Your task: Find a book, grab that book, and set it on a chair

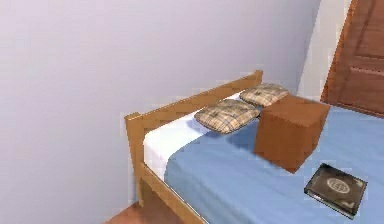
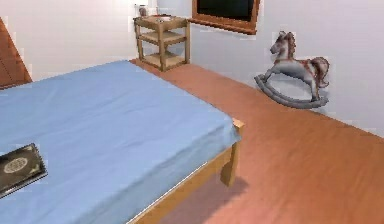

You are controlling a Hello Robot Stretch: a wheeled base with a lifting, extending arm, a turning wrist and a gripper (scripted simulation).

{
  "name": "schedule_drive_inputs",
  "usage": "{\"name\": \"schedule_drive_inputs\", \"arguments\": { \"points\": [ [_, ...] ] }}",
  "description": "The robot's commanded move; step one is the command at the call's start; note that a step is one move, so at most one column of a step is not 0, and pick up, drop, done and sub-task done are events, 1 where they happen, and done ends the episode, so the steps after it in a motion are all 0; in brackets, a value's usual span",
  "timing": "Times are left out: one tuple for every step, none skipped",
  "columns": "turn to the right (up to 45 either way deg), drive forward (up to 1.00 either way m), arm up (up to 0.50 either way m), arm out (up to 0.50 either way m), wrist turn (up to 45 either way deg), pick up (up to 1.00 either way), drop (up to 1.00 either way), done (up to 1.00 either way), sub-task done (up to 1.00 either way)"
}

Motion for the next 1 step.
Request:
{"name": "schedule_drive_inputs", "arguments": {
  "points": [
    [45.0,0.00,0.00,0.00,0.0,0.00,0.00,0.00,0.00]
  ]
}}
